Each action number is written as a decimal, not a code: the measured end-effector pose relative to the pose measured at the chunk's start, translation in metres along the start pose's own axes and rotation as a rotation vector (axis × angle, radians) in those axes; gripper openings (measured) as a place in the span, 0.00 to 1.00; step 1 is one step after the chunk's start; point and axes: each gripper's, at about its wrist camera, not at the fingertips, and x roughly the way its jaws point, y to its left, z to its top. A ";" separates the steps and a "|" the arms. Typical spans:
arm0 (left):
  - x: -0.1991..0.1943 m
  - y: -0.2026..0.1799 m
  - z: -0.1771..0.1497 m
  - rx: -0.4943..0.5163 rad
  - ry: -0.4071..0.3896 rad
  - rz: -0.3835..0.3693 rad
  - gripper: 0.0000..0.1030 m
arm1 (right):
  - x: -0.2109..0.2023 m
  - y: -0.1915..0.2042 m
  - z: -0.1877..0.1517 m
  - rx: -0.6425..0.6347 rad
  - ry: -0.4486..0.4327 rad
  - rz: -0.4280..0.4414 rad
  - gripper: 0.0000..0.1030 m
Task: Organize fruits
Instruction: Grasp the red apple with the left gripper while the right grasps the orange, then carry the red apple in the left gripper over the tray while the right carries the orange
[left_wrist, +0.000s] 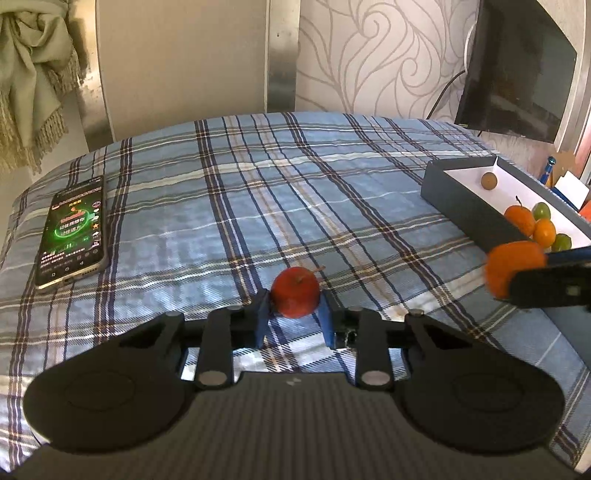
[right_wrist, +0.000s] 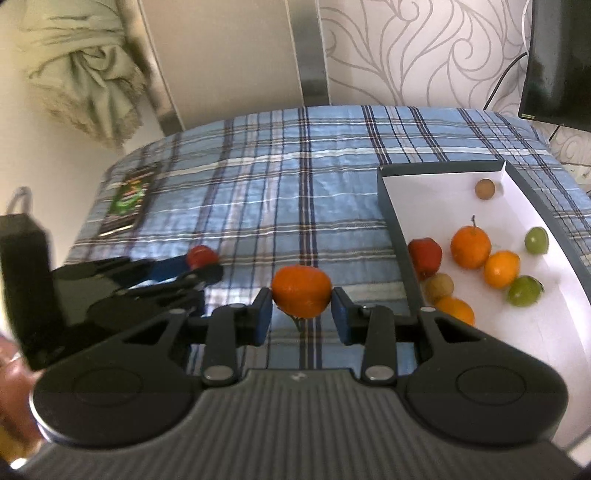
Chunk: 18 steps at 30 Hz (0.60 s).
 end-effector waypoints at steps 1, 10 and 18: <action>0.001 -0.001 0.000 0.001 0.001 0.009 0.32 | -0.005 -0.002 -0.001 -0.003 -0.003 0.007 0.37; 0.002 -0.016 0.007 -0.072 0.028 0.127 0.32 | -0.047 -0.054 -0.008 0.034 -0.030 0.029 0.37; -0.019 -0.039 0.027 -0.109 -0.047 0.211 0.32 | -0.083 -0.120 -0.005 0.012 -0.102 -0.052 0.37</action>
